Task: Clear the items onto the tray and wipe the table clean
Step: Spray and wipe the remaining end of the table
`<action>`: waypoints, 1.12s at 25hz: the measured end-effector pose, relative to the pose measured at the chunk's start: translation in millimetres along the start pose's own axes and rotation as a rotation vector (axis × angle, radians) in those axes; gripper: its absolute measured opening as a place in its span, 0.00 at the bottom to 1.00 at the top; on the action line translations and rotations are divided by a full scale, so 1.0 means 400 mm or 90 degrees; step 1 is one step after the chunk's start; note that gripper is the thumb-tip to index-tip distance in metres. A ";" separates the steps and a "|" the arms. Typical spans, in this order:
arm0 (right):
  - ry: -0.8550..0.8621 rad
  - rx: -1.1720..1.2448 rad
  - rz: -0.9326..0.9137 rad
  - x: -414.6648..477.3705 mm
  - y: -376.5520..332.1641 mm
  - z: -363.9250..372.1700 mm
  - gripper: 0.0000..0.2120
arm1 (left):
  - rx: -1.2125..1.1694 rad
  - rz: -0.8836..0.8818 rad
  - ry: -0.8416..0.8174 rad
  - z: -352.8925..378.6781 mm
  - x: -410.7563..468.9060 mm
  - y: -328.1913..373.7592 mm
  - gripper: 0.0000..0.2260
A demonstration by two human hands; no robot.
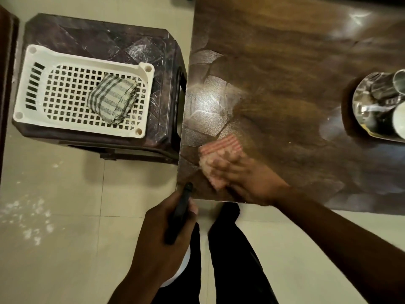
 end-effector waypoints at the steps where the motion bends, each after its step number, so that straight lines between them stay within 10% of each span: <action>1: 0.076 0.017 0.145 0.016 0.003 -0.011 0.28 | -0.002 -0.004 0.001 -0.002 -0.006 -0.005 0.06; 5: 0.250 0.115 0.493 0.207 -0.160 0.027 0.31 | -0.013 -0.036 0.005 0.002 -0.015 -0.010 0.07; 12: 0.022 -0.004 -0.016 0.006 -0.226 0.148 0.30 | -0.025 0.003 0.015 -0.016 -0.005 0.006 0.07; 21: 0.283 0.091 0.599 0.065 0.211 -0.094 0.30 | -0.014 -0.006 0.047 -0.021 -0.004 -0.035 0.03; 28: 0.027 0.070 0.210 0.170 -0.111 0.025 0.30 | -0.024 0.010 0.127 -0.045 -0.055 0.014 0.03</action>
Point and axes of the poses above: each hand's wrist, its own x-axis towards the middle knuckle, its own z-axis out of the palm, y = z × x, the point moved 3 cm from there along x, towards the middle knuckle, and after that the axes turned 12 degrees about -z, right-handed, at the moved point
